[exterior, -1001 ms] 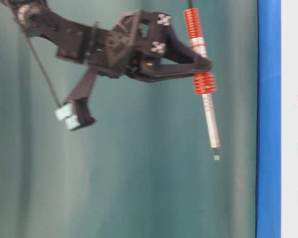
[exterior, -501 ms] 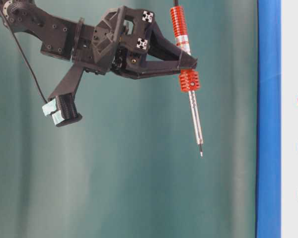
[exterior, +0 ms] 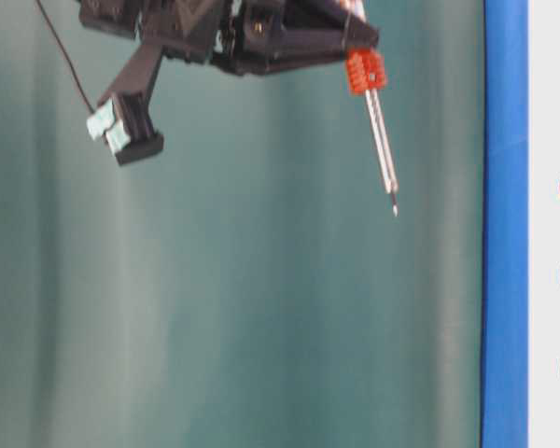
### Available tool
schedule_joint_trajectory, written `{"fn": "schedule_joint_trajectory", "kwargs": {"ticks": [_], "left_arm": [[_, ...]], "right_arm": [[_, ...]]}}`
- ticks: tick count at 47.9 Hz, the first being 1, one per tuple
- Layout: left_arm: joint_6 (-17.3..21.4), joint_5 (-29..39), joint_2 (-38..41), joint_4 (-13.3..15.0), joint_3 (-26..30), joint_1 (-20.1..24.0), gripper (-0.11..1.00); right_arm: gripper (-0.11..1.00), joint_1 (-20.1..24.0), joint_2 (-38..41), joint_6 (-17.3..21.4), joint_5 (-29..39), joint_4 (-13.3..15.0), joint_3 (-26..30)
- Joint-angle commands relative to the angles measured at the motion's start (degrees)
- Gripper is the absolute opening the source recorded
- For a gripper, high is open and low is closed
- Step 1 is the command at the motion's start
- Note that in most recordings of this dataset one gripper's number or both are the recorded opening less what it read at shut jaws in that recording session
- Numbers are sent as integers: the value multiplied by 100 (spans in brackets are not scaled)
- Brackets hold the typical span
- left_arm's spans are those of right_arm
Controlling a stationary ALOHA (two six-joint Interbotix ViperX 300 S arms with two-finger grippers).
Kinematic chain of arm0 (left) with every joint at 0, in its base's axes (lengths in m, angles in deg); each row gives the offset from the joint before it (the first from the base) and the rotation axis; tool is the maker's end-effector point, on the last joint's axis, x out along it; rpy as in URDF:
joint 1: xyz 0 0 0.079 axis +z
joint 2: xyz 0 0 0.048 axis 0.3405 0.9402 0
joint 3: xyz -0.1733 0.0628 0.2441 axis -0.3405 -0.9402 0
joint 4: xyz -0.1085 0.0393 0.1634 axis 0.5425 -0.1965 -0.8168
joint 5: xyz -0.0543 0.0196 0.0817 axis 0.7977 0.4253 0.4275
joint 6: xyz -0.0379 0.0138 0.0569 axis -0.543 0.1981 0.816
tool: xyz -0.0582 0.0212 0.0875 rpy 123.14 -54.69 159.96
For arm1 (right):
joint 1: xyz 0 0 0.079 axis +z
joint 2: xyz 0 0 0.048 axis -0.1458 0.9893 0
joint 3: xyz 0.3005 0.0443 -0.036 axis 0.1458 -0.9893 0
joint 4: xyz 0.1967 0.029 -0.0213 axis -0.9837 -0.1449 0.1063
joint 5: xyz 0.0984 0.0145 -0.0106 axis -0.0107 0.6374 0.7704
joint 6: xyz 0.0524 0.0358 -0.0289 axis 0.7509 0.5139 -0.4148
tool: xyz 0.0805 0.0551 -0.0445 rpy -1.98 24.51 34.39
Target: Touch the tip of the soldering iron to the mark.
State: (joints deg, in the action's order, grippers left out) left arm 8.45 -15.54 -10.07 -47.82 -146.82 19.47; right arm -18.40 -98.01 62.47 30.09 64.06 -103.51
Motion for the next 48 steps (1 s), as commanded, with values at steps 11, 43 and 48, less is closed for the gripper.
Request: {"fn": "schedule_joint_trajectory", "kwargs": {"ticks": [11,43,48], "left_arm": [[18,-53,18,-18,70,0,0],[35,-44,18,-18,70,0,0],[26,-44,0,-9,70,0,0]], "right_arm": [[6,-9,-272,0,-9,-44,-70],[6,-53,606,-18,-606,-220,-519],[6,-70,738,-18,-800,-246,-624]]}}
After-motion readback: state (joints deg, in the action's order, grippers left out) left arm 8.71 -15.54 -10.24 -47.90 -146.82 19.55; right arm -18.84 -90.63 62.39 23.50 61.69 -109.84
